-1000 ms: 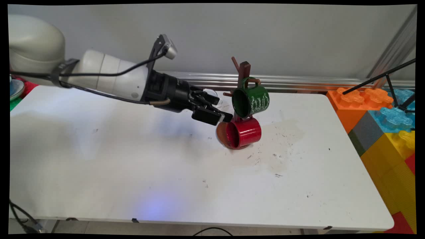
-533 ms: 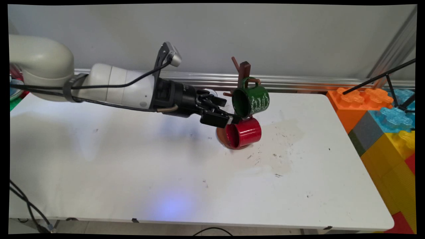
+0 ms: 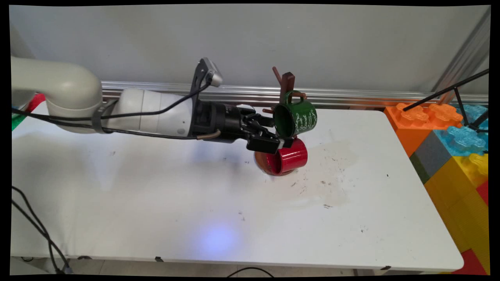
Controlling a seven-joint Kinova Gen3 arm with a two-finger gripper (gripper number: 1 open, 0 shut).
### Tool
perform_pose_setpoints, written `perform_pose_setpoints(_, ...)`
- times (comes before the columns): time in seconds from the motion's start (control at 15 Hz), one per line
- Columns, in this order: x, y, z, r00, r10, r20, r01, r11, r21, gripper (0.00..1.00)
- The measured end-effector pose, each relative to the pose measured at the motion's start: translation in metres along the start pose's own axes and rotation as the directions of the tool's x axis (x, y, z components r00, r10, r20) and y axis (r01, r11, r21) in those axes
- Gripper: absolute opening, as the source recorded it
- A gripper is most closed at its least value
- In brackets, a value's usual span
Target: Pick up the green mug from the rack
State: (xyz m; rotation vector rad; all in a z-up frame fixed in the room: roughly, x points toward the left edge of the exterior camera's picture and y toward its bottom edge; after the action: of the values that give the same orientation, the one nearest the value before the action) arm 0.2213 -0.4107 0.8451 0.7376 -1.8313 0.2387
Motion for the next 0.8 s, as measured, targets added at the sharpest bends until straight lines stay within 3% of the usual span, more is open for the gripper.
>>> perform_pose_setpoints(0.8,-0.007,-0.006,0.046,0.999,0.018,-0.041,-0.017,1.000,0.016,1.00)
